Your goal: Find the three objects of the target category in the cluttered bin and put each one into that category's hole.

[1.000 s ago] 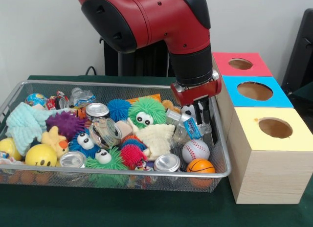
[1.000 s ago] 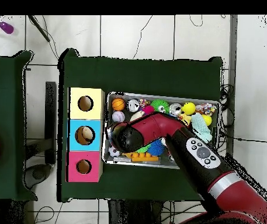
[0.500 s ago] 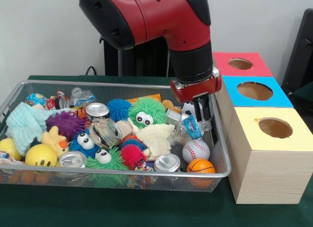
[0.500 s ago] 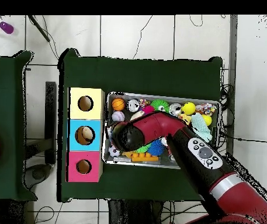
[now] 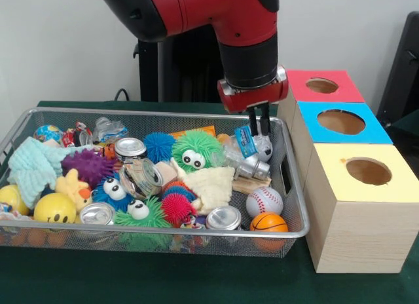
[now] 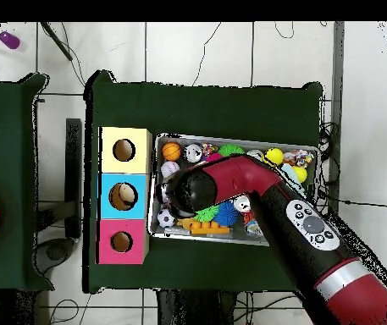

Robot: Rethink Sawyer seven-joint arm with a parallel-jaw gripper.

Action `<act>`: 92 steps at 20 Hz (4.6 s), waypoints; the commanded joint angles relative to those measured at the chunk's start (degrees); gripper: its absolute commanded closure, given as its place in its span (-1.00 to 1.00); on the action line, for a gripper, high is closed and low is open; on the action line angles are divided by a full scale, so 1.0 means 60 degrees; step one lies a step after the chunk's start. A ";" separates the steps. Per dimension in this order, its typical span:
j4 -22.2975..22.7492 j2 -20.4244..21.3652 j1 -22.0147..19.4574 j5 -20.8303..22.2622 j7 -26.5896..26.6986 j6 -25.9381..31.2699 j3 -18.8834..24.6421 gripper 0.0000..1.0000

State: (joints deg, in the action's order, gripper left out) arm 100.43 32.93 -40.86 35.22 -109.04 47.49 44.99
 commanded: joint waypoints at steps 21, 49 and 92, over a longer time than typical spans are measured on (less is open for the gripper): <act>0.0056 0.1851 0.0612 -0.0811 0.0554 0.1769 -0.0074 1.00; 0.0853 0.3012 0.1939 -0.1819 -0.0580 0.1755 -0.1209 1.00; 0.0441 0.3027 0.4865 -0.2331 -0.1947 0.1120 -0.4355 1.00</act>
State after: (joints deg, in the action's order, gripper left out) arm 104.83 52.78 -12.14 22.45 -109.07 52.16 23.41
